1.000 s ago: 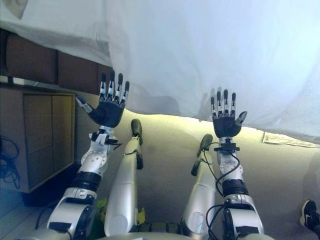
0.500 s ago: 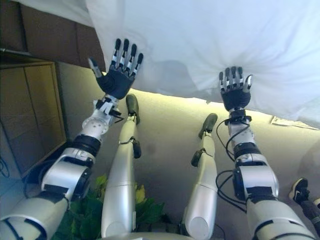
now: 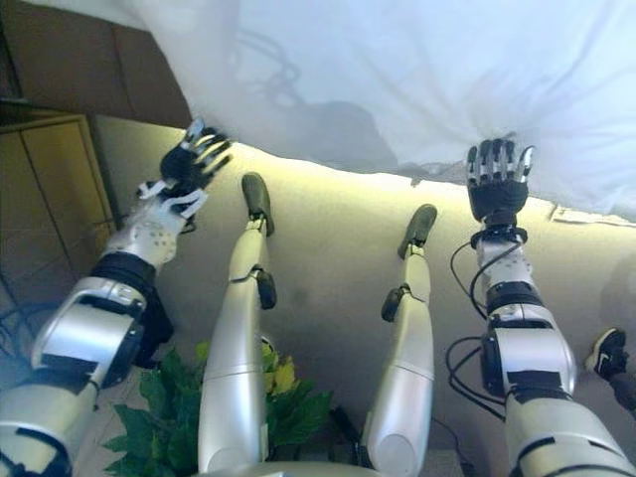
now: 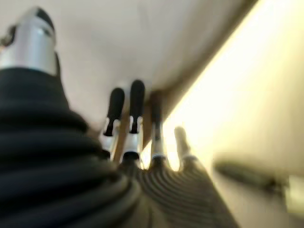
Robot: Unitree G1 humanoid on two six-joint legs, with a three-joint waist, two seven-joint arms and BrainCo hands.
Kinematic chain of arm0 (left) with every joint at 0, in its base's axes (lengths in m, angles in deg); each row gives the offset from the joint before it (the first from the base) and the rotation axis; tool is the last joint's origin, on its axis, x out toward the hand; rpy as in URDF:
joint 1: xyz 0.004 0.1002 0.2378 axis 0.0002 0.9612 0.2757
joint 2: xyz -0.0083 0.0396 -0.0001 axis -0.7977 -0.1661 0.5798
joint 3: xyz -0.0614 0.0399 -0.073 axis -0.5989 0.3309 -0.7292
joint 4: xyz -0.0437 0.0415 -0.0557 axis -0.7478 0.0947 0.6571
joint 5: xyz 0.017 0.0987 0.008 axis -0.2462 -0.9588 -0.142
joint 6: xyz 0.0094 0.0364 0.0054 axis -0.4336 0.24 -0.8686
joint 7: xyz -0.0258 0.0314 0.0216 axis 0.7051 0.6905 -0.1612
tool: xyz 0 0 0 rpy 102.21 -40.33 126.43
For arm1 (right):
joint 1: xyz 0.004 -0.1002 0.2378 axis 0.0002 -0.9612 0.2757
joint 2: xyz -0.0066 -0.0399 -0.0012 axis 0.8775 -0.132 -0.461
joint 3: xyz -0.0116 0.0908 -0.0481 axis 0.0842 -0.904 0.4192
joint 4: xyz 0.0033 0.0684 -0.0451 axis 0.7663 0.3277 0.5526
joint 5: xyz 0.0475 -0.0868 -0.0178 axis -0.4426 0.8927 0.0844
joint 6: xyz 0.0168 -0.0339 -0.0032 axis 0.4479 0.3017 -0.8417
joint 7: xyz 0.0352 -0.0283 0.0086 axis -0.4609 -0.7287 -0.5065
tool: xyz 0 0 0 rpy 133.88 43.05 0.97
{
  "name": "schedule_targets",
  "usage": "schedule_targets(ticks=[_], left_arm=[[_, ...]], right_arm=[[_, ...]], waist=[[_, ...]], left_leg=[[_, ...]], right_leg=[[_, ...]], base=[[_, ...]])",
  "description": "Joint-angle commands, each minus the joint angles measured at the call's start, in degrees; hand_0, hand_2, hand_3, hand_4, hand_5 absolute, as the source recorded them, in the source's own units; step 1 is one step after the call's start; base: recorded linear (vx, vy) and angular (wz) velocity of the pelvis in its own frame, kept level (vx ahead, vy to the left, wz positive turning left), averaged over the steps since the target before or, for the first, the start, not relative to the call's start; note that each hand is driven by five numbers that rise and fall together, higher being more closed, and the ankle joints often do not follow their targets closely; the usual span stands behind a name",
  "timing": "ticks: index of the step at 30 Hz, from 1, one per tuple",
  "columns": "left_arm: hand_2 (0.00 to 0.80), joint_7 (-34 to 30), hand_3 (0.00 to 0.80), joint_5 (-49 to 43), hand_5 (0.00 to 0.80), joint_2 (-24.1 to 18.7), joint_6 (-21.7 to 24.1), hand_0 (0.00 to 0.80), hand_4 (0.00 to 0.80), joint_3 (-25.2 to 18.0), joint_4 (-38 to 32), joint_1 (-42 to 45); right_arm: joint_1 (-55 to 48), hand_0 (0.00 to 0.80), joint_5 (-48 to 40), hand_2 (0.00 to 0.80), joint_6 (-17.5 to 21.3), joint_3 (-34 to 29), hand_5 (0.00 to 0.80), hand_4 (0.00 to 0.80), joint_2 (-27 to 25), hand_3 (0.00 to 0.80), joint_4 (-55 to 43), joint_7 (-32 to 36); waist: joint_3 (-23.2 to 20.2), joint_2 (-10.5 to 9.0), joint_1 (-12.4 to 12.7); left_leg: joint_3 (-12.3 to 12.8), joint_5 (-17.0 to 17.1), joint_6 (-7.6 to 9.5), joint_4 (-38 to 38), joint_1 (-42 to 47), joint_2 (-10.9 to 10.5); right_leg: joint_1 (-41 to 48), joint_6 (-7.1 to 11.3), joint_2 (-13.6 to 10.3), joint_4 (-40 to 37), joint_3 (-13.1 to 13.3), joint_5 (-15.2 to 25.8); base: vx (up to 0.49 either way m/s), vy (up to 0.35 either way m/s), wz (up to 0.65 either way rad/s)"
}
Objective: Make the bed neatly
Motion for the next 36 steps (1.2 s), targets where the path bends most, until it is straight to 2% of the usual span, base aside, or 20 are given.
schedule_targets(ticks=[1,8,15,19,20,25,31,36], left_arm=[[0.0,0.4,0.0,0.3,0.0,0.4,0.4,0.0,0.0,-5.4,1.9,4.1],[0.0,-4.6,0.0,1.8,0.0,4.7,2.0,0.0,0.0,-10.1,1.9,19.0],[0.0,-9.2,0.0,2.2,0.0,8.1,2.1,0.0,0.0,-14.8,2.4,26.7],[0.0,-10.0,0.0,1.6,0.0,9.3,2.1,0.0,0.0,-16.2,2.0,29.2],[0.0,-10.1,0.0,1.2,0.0,9.8,2.7,0.0,0.0,-16.2,1.4,30.1],[0.0,-9.5,0.0,-1.0,0.0,11.0,5.2,0.0,0.0,-17.2,-4.0,35.4],[0.0,-8.8,0.0,-9.2,0.0,11.5,8.7,0.0,0.0,-16.2,-10.3,41.3],[0.0,-10.7,0.0,-10.9,0.0,11.8,6.5,0.0,0.0,-17.0,-17.9,47.8]], right_arm=[[-7.6,0.0,-3.5,0.0,-0.3,-3.3,0.0,0.0,-5.7,0.0,1.7,-4.3],[-19.9,0.0,-5.1,0.0,-2.8,-7.4,0.0,0.0,-1.8,0.0,4.9,-2.7],[-25.9,0.0,-1.8,0.0,-5.0,-8.2,0.0,0.0,2.2,0.0,6.7,3.7],[-27.9,0.0,2.6,0.0,-3.4,-6.7,0.0,0.0,5.2,0.0,4.9,7.6],[-28.4,0.0,5.2,0.0,-1.8,-6.2,0.0,0.0,6.5,0.0,2.7,8.1],[-33.3,0.0,8.1,0.0,-0.2,-4.6,0.0,0.0,10.7,0.0,-7.7,8.8],[-38.6,0.0,11.0,0.0,2.2,-3.1,0.0,0.0,14.5,0.0,-15.5,10.0],[-43.9,0.0,15.2,0.0,4.3,-4.1,0.0,0.0,17.5,0.0,-20.0,8.9]], waist=[[0.7,4.7,0.2],[0.7,4.58,0.7],[0.7,2.6,0.5],[0.7,0.78,0.5],[0.7,0.23,0.5],[0.6,-1.14,1.1],[-5.5,-2.36,2.0],[-11.2,-2.08,3.1]], left_leg=[[-1.6,1.3,-2.33,0.6,0.6,0.9],[-1.4,0.2,-1.91,1.4,6.8,0.8],[-0.4,-1.1,-2.08,0.0,18.0,1.6],[-0.2,-2.0,-2.12,-0.7,25.1,2.0],[-0.2,-2.3,-2.05,-1.1,27.9,2.3],[0.2,-3.2,-2.04,-3.9,39.1,3.1],[0.6,-3.3,-2.0,-8.7,46.8,3.7],[0.9,-3.1,-1.94,-13.2,53.7,3.4]], right_leg=[[-2.8,-0.49,-1.6,4.2,2.2,3.4],[2.4,-0.93,-2.2,5.8,1.4,2.8],[13.6,-1.12,-2.9,3.8,-0.8,2.8],[21.3,-1.42,-2.3,2.6,-1.9,2.4],[24.0,-1.44,-2.1,2.1,-2.0,2.2],[34.9,-1.78,-0.4,-1.6,-2.8,1.8],[42.1,-1.98,1.4,-6.1,-3.6,2.0],[48.3,-1.7,2.1,-9.2,-4.9,1.9]], base=[[0.034,-0.051,-0.02],[0.056,-0.074,-0.01],[0.022,-0.1,0.04],[0.045,-0.125,0.04],[0.057,-0.118,0.03],[0.064,-0.124,-0.03],[0.11,-0.126,-0.01],[0.159,-0.056,0.05]])
